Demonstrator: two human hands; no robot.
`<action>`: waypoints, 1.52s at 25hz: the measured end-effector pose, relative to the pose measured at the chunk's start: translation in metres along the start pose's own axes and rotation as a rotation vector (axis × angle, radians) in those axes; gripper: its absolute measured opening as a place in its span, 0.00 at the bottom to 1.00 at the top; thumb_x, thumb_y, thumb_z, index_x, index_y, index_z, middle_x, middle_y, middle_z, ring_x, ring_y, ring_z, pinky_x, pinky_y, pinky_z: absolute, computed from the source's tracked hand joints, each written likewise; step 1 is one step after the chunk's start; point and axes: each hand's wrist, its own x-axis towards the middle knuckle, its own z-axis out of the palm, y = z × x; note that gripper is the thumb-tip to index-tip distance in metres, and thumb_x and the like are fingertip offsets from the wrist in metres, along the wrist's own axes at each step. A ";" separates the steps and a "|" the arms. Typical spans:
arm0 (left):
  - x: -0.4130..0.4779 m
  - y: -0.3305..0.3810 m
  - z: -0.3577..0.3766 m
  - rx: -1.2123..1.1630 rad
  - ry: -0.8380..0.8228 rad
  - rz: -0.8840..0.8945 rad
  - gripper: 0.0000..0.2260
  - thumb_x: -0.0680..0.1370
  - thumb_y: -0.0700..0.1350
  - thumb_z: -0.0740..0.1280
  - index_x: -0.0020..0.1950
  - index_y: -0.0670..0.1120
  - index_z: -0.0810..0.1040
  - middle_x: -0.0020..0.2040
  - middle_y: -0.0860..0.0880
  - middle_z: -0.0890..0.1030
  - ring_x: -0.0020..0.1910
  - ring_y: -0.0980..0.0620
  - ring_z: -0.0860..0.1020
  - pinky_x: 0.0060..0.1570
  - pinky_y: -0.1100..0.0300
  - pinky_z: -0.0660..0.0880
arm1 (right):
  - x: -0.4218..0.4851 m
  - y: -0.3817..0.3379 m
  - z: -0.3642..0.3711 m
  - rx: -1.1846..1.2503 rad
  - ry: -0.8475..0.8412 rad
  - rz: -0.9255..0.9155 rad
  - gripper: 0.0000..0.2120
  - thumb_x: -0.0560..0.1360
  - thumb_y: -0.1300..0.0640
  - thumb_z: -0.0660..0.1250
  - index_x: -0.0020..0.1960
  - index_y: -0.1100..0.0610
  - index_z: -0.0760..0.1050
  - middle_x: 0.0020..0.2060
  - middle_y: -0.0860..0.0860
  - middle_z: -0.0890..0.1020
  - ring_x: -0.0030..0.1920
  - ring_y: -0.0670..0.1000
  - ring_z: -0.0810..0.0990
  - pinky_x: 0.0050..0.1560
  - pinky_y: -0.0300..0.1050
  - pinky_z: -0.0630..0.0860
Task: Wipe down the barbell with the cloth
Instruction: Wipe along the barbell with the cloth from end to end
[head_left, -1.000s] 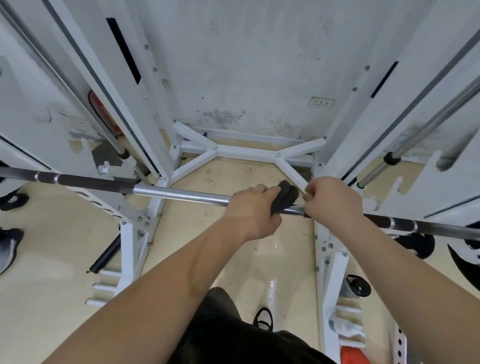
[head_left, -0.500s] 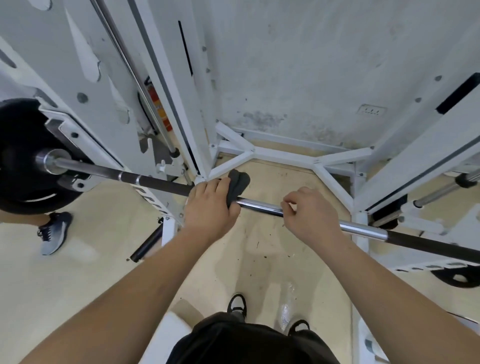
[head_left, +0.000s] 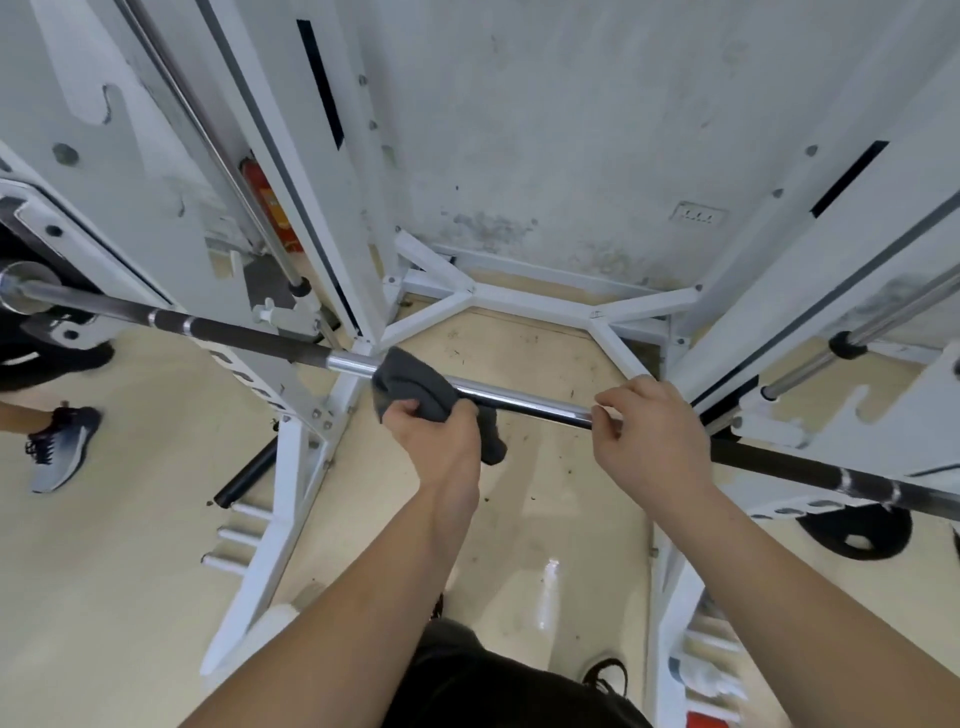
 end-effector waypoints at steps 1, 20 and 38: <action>-0.021 -0.009 0.019 -0.036 -0.026 -0.065 0.28 0.66 0.42 0.73 0.57 0.59 0.62 0.62 0.41 0.74 0.54 0.43 0.81 0.55 0.42 0.82 | -0.006 0.020 -0.009 0.005 -0.011 -0.011 0.08 0.76 0.54 0.70 0.51 0.53 0.86 0.44 0.49 0.81 0.46 0.54 0.79 0.40 0.46 0.76; -0.130 -0.026 0.120 0.934 -0.239 0.690 0.19 0.78 0.54 0.67 0.69 0.54 0.76 0.64 0.49 0.76 0.60 0.46 0.74 0.58 0.50 0.76 | -0.033 0.161 -0.064 0.165 -0.141 0.045 0.12 0.78 0.56 0.66 0.58 0.51 0.84 0.49 0.47 0.78 0.57 0.53 0.76 0.49 0.55 0.80; -0.184 -0.042 0.160 1.242 -0.456 0.958 0.15 0.80 0.53 0.66 0.66 0.50 0.77 0.55 0.47 0.83 0.55 0.44 0.77 0.54 0.51 0.75 | -0.040 0.212 -0.095 0.089 -0.247 0.061 0.18 0.76 0.53 0.72 0.65 0.54 0.80 0.55 0.50 0.78 0.61 0.54 0.75 0.54 0.53 0.78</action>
